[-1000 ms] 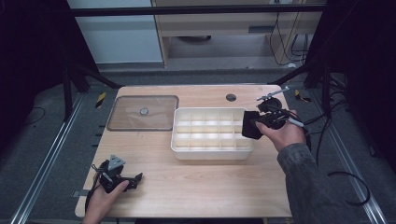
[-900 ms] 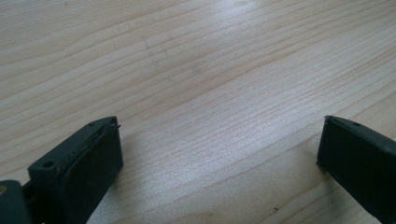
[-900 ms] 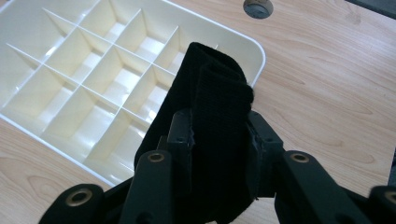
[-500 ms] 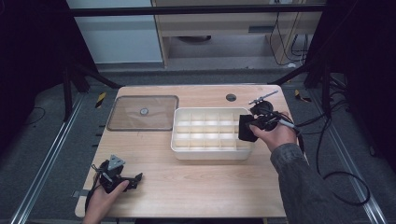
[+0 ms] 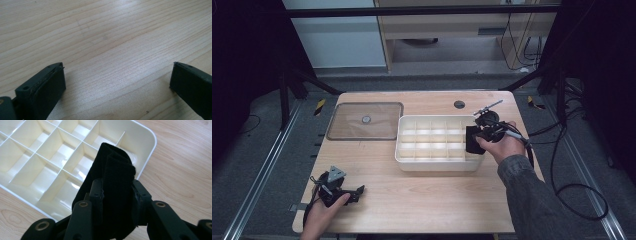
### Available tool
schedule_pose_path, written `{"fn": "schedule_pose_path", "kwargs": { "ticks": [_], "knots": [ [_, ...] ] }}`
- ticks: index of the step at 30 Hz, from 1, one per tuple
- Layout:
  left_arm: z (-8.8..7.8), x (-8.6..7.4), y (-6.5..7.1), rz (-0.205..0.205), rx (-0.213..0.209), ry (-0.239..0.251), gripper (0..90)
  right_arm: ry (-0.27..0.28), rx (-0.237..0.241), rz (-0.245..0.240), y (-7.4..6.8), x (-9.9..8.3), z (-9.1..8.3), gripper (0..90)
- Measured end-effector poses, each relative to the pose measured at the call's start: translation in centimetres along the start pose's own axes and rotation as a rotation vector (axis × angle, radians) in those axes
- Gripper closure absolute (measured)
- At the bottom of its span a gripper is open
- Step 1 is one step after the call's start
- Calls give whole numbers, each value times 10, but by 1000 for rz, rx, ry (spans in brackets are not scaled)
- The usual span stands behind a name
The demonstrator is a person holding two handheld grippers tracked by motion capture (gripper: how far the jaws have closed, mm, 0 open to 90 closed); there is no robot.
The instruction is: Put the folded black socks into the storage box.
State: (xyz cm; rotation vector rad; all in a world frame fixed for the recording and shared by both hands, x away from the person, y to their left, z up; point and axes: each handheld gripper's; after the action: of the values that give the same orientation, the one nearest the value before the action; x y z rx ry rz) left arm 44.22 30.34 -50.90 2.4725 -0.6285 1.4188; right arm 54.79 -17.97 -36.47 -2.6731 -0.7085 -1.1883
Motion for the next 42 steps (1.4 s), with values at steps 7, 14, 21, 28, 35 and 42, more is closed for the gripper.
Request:
{"fn": "schedule_pose_path", "kwargs": {
  "ticks": [7,14,21,28,35,42],
  "knots": [
    [0,0,0,0,0,0,0,-18,-1,0,-1,-8,8,675],
    [0,0,0,-1,0,0,0,-30,-5,-14,-3,-9,11,675],
    [0,0,0,-5,1,2,0,-45,-11,-24,-6,-10,15,674],
    [0,0,0,-5,1,1,0,-56,-5,-29,-7,-13,19,675],
    [0,0,1,-5,1,2,0,-67,-12,-46,-9,-15,20,674],
    [0,0,1,-5,1,2,0,-84,-19,-62,-12,-17,24,674]
  ]
}}
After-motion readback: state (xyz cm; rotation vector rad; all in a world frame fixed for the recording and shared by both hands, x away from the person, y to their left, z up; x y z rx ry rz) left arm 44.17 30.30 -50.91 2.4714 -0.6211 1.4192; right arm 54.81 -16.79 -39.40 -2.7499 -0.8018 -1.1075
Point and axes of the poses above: each handheld gripper's, and its own axes: z roughly forward along the jaws, x roughly out of its top, y roughly to its right, and after that the axes turned 14 degrees about y, right-handed
